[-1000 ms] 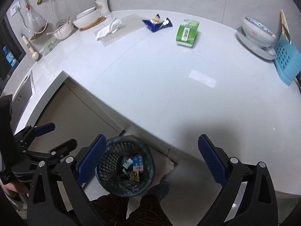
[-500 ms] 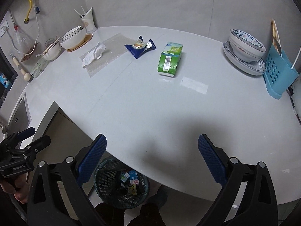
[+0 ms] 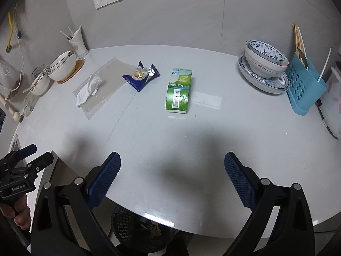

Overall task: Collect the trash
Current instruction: 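Move the left gripper to the white tissue while the right gripper approaches the green box, then grasp the white tissue with the left gripper while the right gripper grasps the green box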

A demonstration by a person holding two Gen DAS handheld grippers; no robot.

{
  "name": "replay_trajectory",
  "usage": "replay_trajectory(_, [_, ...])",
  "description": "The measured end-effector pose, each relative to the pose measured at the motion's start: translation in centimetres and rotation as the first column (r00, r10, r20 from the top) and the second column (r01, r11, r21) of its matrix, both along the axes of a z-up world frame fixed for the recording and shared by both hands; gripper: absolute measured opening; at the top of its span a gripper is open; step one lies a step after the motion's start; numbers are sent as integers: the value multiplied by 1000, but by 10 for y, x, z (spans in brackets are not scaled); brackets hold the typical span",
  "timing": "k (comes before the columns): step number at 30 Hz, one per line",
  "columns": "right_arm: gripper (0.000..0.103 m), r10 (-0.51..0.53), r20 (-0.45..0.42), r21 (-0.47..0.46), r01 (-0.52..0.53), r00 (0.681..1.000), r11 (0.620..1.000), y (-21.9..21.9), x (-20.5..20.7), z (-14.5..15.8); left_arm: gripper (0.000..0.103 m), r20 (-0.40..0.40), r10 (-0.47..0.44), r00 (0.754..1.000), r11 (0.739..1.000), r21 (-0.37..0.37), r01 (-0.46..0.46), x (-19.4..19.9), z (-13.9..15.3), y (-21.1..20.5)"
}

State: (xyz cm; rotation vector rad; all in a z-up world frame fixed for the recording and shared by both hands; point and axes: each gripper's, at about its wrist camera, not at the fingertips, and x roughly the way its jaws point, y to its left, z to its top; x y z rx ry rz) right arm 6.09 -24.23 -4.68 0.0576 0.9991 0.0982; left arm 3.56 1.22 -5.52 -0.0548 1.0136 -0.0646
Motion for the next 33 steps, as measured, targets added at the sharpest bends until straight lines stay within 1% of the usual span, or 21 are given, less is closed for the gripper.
replay_trajectory(5, [94,-38,-5,-14,38,999,999,2,26,2,97,-3,-32,999,999,2,32,33,4,3])
replay_trajectory(10, [94,-63,-18,-26,63,998,998,3,53,0,96,-14,-50,999,999,7,50,65,2,7])
replay_trajectory(19, [94,-91,-40,-52,89,995,995,4,107,-5,96,-33,-54,998,999,3,54,124,-7,18])
replay_trajectory(24, [94,-107,-67,-63,103,992,993,5,132,-19,93,-52,-38,998,999,2,38,155,-21,31])
replay_trajectory(29, [94,-118,-116,-74,110,986,991,4,160,-41,89,-79,-11,997,1000,14,13,186,-41,46])
replay_trajectory(33, [94,-134,-139,-83,123,981,989,4,178,-53,82,-104,10,995,1000,22,-7,208,-57,56])
